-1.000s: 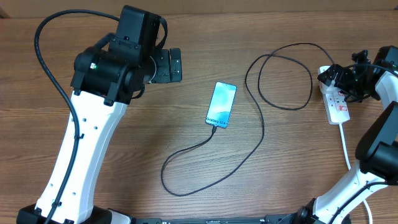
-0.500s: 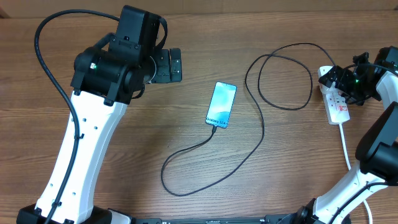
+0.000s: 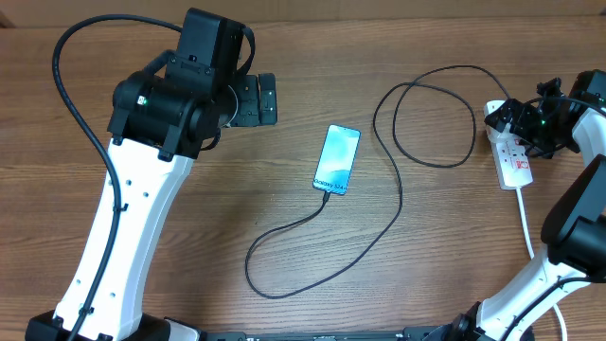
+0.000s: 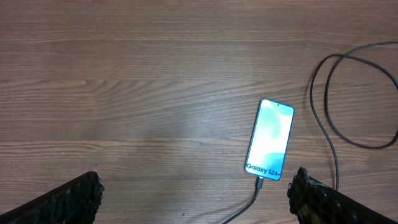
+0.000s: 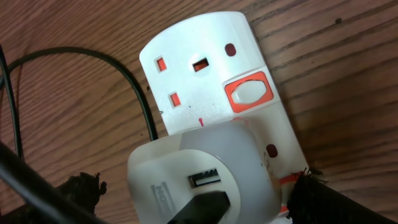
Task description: Plug charger to phone and switch on socket
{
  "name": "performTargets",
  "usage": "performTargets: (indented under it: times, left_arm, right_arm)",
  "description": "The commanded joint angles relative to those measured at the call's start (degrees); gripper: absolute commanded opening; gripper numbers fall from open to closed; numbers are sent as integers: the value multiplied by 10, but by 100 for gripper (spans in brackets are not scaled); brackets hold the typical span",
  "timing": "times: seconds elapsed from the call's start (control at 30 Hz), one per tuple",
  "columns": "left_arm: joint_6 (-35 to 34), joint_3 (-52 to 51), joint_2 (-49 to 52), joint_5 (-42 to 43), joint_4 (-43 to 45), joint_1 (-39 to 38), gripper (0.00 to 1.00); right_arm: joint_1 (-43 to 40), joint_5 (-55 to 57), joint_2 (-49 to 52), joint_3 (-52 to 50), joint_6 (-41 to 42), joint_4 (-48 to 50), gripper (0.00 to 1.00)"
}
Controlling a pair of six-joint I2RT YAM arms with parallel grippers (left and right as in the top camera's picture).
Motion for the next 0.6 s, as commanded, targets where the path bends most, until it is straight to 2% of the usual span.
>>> performTargets:
  times: [0.0,0.57]
  left_arm:
    - [2,4,3,-10,0,3,99]
    - [2,4,3,-10,0,3,100]
  right_arm:
    - [7,-28,4,-6,-1,-7,99]
    - [7,-55,4,-6,2,-25,98]
